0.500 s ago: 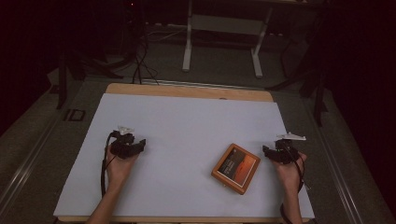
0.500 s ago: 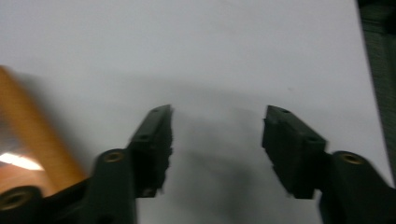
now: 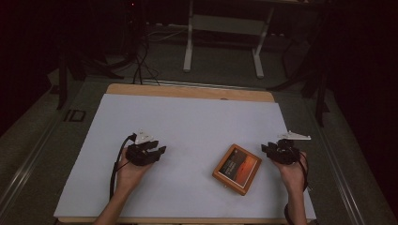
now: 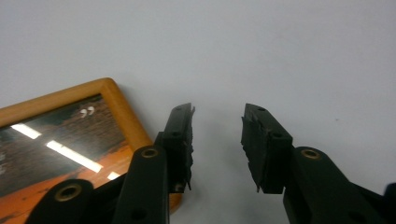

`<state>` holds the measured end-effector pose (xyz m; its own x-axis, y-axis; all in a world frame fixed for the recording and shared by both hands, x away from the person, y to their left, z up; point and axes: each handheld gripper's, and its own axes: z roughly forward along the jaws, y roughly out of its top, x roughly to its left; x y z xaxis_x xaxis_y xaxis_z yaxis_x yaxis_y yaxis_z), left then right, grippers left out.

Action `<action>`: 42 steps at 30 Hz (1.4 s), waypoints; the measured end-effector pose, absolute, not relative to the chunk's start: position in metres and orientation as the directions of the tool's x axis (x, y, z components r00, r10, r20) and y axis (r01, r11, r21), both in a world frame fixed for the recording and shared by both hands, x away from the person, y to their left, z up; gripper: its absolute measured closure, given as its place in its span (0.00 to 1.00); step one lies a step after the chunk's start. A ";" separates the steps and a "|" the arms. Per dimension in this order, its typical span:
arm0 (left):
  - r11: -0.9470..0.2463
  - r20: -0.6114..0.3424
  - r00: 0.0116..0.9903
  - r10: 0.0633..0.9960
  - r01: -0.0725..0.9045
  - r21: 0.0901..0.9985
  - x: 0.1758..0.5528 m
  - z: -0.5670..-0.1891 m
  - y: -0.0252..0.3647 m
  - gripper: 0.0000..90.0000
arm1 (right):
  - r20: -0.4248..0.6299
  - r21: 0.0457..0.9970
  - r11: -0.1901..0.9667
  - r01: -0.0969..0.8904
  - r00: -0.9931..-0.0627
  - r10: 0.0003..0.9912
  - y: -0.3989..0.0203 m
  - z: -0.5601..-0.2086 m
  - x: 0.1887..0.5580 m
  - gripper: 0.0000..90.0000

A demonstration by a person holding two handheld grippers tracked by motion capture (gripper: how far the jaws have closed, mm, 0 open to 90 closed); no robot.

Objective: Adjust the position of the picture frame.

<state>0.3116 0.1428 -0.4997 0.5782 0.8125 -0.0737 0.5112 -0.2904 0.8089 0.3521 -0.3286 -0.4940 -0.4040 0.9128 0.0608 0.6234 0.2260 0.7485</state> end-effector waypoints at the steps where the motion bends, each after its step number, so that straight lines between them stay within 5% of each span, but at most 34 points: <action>1: -0.296 -0.076 0.594 0.801 0.503 0.812 0.309 -0.498 0.139 0.67 | 0.068 0.750 0.224 0.622 -0.411 0.909 -0.329 -0.494 0.351 0.72; 11: -0.357 -0.090 0.741 0.666 0.421 0.834 0.286 -0.489 0.094 0.85 | 0.103 0.782 0.227 0.581 -0.479 0.872 -0.323 -0.488 0.344 0.99; 15: -0.390 -0.094 0.794 0.601 0.394 0.833 0.279 -0.490 0.078 0.99 | 0.096 0.771 0.253 0.585 -0.499 0.861 -0.321 -0.493 0.345 1.00; 34: -0.514 -0.088 0.896 0.435 0.328 0.792 0.257 -0.511 0.010 1.00 | 0.124 0.721 0.273 0.637 -0.506 0.854 -0.317 -0.516 0.356 1.00; 42: -0.537 -0.080 0.893 0.443 0.335 0.774 0.259 -0.519 -0.001 1.00 | 0.135 0.711 0.281 0.645 -0.516 0.846 -0.316 -0.518 0.357 1.00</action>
<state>0.2593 -0.0013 -0.5185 0.8930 0.4428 -0.0798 0.3355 -0.5371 0.7740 0.3566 -0.3156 -0.5183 -0.5160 0.8459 0.1346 0.6452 0.2805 0.7106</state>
